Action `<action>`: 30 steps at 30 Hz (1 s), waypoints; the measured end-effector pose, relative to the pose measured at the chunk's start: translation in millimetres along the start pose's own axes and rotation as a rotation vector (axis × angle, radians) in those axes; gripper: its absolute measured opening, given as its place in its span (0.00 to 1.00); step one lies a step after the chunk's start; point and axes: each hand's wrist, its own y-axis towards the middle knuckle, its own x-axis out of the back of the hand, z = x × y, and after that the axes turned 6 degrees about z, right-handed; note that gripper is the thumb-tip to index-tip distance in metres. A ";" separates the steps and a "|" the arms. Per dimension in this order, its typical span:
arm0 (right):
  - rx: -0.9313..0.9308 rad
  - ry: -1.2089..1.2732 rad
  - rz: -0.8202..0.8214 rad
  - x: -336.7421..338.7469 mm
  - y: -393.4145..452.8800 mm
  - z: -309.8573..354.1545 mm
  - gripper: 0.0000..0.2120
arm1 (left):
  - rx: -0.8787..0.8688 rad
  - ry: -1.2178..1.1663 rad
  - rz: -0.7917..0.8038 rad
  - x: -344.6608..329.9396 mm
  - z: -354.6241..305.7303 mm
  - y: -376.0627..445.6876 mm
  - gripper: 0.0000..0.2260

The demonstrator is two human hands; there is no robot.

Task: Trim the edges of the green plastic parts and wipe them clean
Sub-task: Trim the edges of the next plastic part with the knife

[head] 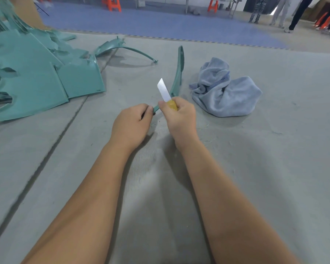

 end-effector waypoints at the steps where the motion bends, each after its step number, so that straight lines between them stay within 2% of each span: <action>1: -0.005 0.024 -0.030 2.4 1.6 -1.0 0.22 | -0.018 0.055 0.001 2.0 0.9 -0.5 0.17; 3: -0.050 0.066 -0.100 8.1 5.9 -3.7 0.20 | -0.022 0.125 0.002 5.7 3.6 -1.2 0.17; 6: -0.149 0.128 -0.125 15.3 9.7 -6.0 0.19 | 0.020 0.016 0.067 5.1 5.2 -1.7 0.16; 9: -0.200 0.332 -0.022 15.2 8.6 -1.9 0.14 | 0.087 -0.121 0.049 1.4 4.0 0.3 0.18; 11: -0.252 0.422 0.074 14.2 5.6 2.2 0.15 | 0.143 -0.224 0.005 1.7 6.3 2.7 0.18; 14: -0.244 0.311 0.236 12.9 -0.4 2.7 0.18 | 0.250 -0.458 -0.040 3.1 11.5 4.4 0.21; 16: -0.216 0.212 0.299 10.9 -3.5 1.7 0.19 | 0.251 -0.527 -0.039 1.8 12.5 3.4 0.27; 20: -0.158 0.094 0.343 7.2 -5.1 -1.0 0.22 | 0.267 -0.573 -0.026 -0.5 13.4 1.5 0.33; 25: -0.112 -0.056 0.411 3.1 -7.8 -4.2 0.24 | 0.294 -0.653 -0.026 -0.8 17.8 3.1 0.34; 30: -0.135 -0.081 0.368 2.4 -4.2 -5.0 0.27 | 0.275 -0.659 -0.002 0.3 16.4 1.8 0.36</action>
